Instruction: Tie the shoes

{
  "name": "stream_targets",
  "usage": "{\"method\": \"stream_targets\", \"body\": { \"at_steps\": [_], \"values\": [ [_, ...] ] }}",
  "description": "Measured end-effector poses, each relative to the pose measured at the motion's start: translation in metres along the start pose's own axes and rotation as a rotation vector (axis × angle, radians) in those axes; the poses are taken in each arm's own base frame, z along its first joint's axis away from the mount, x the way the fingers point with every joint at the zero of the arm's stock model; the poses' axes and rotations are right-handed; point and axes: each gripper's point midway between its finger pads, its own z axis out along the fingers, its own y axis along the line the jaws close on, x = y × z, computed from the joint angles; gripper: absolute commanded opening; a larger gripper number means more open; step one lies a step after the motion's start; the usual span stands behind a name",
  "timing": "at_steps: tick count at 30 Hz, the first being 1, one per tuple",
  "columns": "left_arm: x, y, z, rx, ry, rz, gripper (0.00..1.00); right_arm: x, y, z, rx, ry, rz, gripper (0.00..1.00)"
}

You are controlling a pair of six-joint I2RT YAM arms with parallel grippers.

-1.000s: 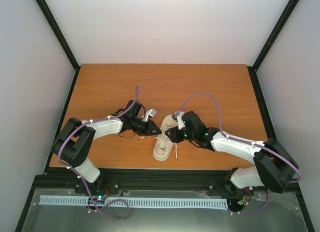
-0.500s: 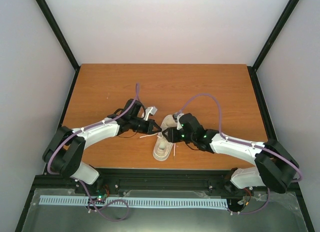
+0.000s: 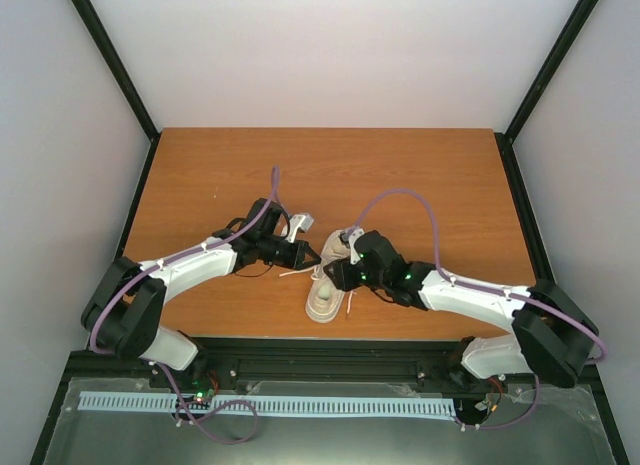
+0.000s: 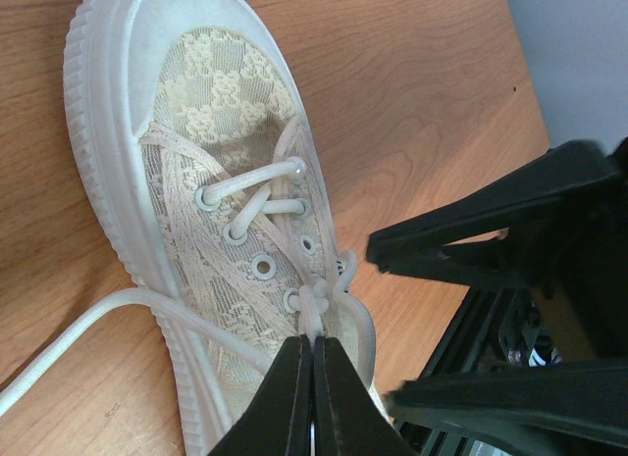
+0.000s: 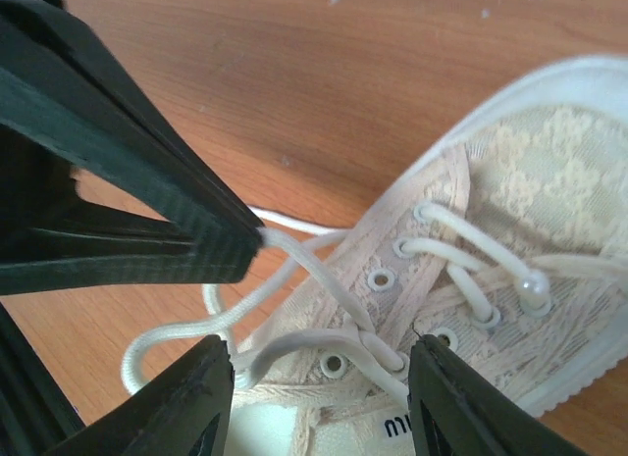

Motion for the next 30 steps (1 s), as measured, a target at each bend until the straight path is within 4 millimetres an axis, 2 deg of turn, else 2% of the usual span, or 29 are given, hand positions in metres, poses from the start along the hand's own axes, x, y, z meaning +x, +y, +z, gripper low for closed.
{"method": "stream_targets", "body": {
  "at_steps": [5, 8, 12, 20, 25, 30],
  "values": [
    [0.0, 0.0, 0.0, 0.0, 0.0, 0.002, 0.01, -0.017, 0.006, -0.014, -0.017, -0.069, -0.017, 0.58],
    [0.0, 0.0, 0.0, 0.001, 0.0, 0.002, 0.01, -0.02, 0.006, -0.014, -0.028, -0.08, -0.012, 0.57],
    [0.0, -0.001, 0.0, 0.001, 0.001, 0.003, 0.01, -0.012, 0.003, -0.007, -0.036, -0.068, -0.006, 0.53],
    [0.0, 0.0, 0.001, -0.002, 0.001, 0.004, 0.01, 0.013, -0.017, -0.004, -0.013, -0.027, 0.009, 0.54],
    [0.0, 0.0, 0.001, -0.004, 0.0, 0.003, 0.01, 0.016, -0.018, -0.007, -0.019, -0.04, -0.023, 0.44],
    [0.0, 0.0, 0.001, -0.004, 0.0, 0.003, 0.01, 0.016, -0.019, -0.005, -0.017, -0.045, -0.056, 0.42]
  ]
}}
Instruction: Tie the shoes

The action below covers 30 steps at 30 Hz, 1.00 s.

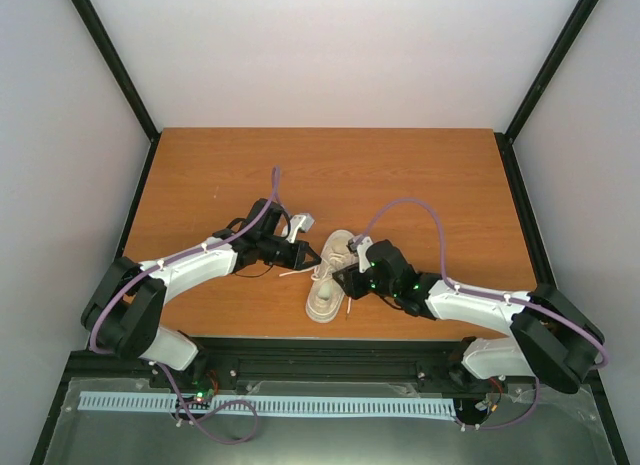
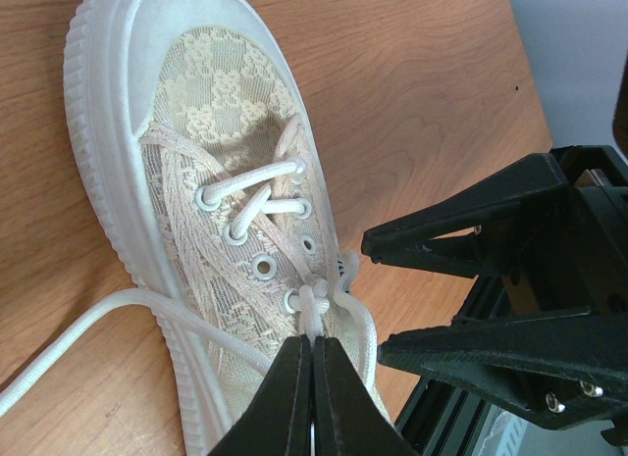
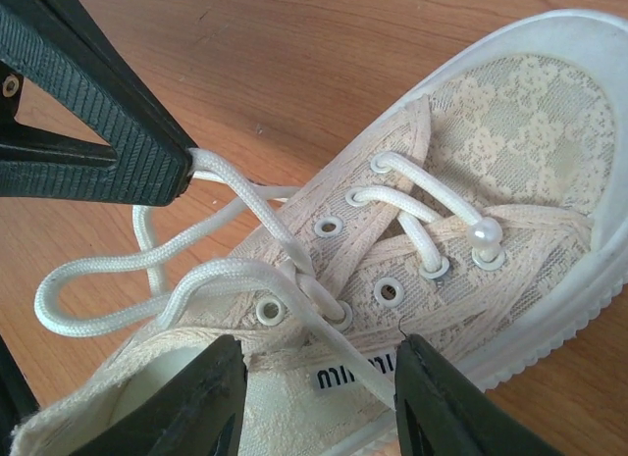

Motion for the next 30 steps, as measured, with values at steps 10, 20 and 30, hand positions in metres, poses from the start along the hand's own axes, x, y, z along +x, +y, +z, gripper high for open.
{"method": "stream_targets", "body": {
  "at_steps": [10, 20, 30],
  "values": [
    [0.0, 0.0, 0.0, 0.0, 0.0, 0.0, 0.01, 0.003, -0.002, 0.007, 0.003, 0.007, -0.059, 0.33],
    [0.0, 0.001, 0.001, -0.001, 0.002, -0.002, 0.01, 0.002, -0.002, 0.01, 0.001, 0.001, -0.089, 0.08],
    [-0.001, 0.0, 0.001, 0.001, -0.004, 0.002, 0.01, -0.003, 0.007, 0.007, -0.043, -0.014, -0.112, 0.04]
  ]
}}
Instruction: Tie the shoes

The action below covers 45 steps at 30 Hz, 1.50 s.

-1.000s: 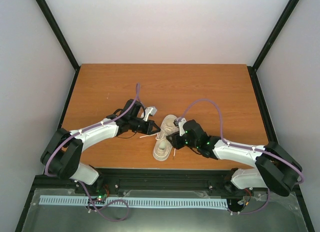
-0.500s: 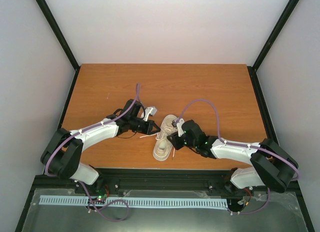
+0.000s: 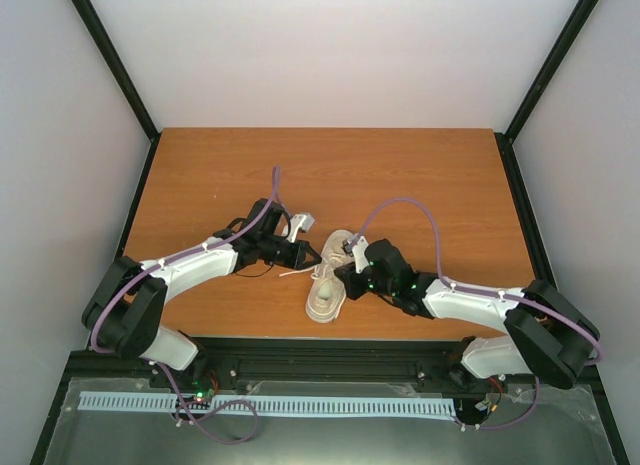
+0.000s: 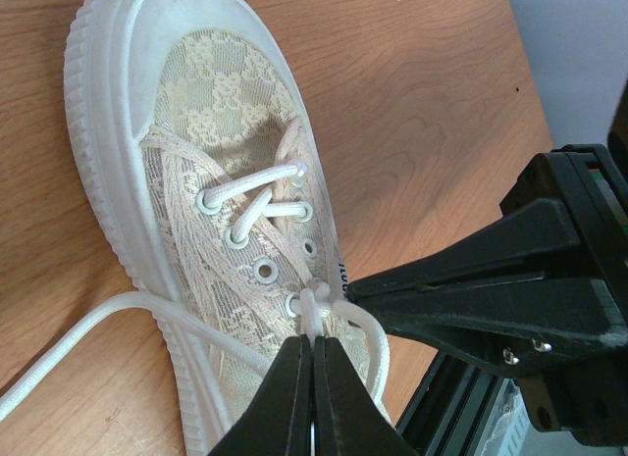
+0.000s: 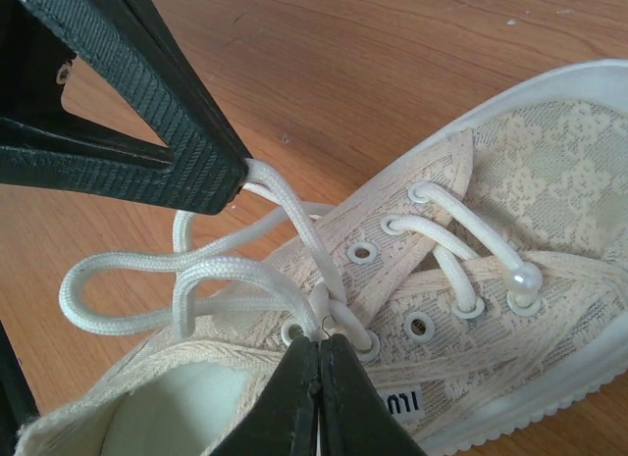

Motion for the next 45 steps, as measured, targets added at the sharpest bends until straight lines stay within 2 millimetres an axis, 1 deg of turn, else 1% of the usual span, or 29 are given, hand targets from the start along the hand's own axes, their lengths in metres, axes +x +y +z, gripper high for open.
{"method": "stream_targets", "body": {
  "at_steps": [4, 7, 8, 11, 15, 19, 21, 23, 25, 29, 35, 40, 45],
  "values": [
    [-0.001, 0.0, 0.0, 0.001, -0.003, 0.002, 0.01, -0.002, 0.0, -0.001, 0.005, -0.007, -0.002, 0.19],
    [-0.001, 0.0, 0.0, 0.0, -0.004, 0.003, 0.01, -0.002, -0.003, -0.003, 0.019, -0.012, -0.004, 0.28],
    [-0.001, 0.0, 0.0, 0.001, -0.004, 0.003, 0.01, -0.002, -0.004, -0.004, 0.023, -0.015, -0.003, 0.3],
    [-0.001, 0.0, 0.0, 0.001, -0.003, 0.003, 0.01, 0.003, -0.006, -0.007, 0.028, -0.014, 0.004, 0.31],
    [-0.001, 0.0, 0.0, 0.001, -0.003, 0.003, 0.01, 0.011, -0.009, -0.007, 0.031, -0.001, 0.008, 0.28],
    [-0.002, 0.0, 0.001, 0.002, -0.006, 0.004, 0.01, 0.014, -0.009, -0.002, 0.026, 0.004, 0.009, 0.25],
    [-0.001, 0.0, 0.001, 0.002, -0.005, 0.004, 0.01, 0.015, -0.01, 0.001, 0.024, 0.007, 0.01, 0.18],
    [-0.001, 0.0, 0.001, 0.002, -0.005, 0.004, 0.01, 0.016, -0.01, 0.003, 0.024, 0.008, 0.01, 0.09],
    [-0.001, 0.0, 0.001, 0.002, -0.005, 0.003, 0.01, 0.016, -0.01, 0.004, 0.021, 0.006, 0.01, 0.04],
    [-0.003, 0.0, 0.001, 0.003, -0.01, 0.006, 0.01, 0.012, -0.008, 0.002, 0.019, -0.008, 0.004, 0.03],
    [-0.002, 0.002, 0.004, 0.003, -0.007, 0.004, 0.01, -0.006, 0.001, -0.009, -0.008, -0.056, -0.018, 0.03],
    [-0.002, 0.003, 0.005, 0.001, -0.003, 0.001, 0.01, -0.016, 0.01, -0.006, -0.049, -0.06, -0.029, 0.03],
    [-0.002, 0.003, 0.005, 0.002, -0.004, 0.002, 0.01, -0.015, 0.015, 0.002, -0.077, -0.036, -0.036, 0.03]
  ]
}}
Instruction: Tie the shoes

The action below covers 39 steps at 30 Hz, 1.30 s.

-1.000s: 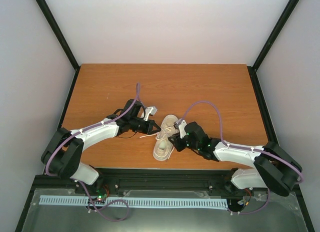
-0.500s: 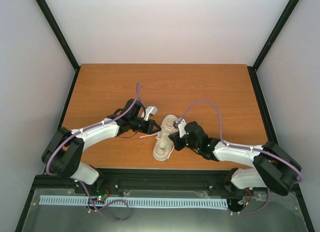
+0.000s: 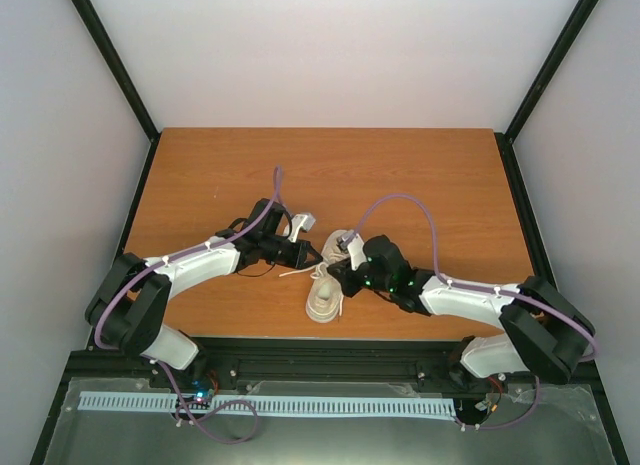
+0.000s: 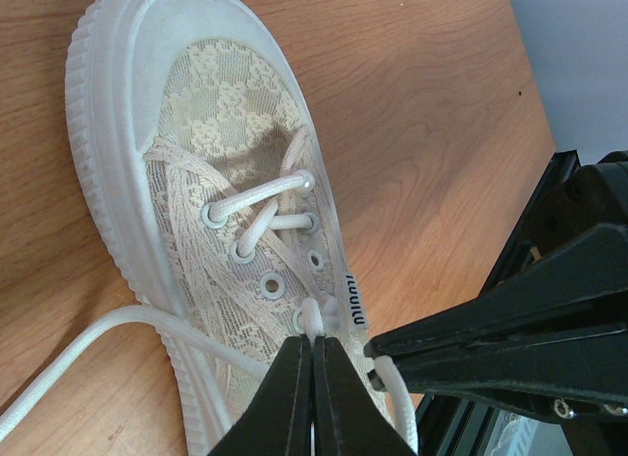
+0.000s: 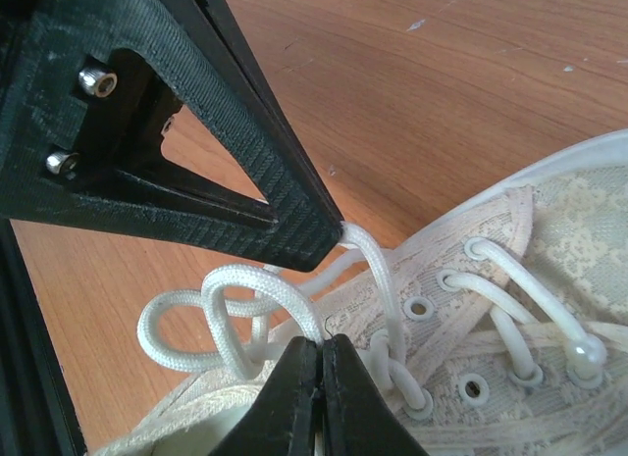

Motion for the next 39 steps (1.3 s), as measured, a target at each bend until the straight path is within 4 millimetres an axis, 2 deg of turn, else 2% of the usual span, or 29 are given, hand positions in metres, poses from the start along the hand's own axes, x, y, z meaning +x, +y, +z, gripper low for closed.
{"method": "stream_targets", "body": {
  "at_steps": [18, 32, 39],
  "values": [
    [-0.003, -0.003, 0.0, 0.017, -0.012, 0.003, 0.01, 0.003, -0.009, 0.029, 0.027, 0.065, 0.009, 0.03],
    [0.007, 0.0, 0.003, 0.035, -0.006, -0.014, 0.01, 0.006, -0.017, 0.034, 0.081, 0.092, 0.05, 0.03],
    [0.003, -0.002, 0.003, 0.044, -0.022, -0.019, 0.01, 0.006, -0.019, 0.038, 0.091, 0.102, 0.06, 0.03]
  ]
}}
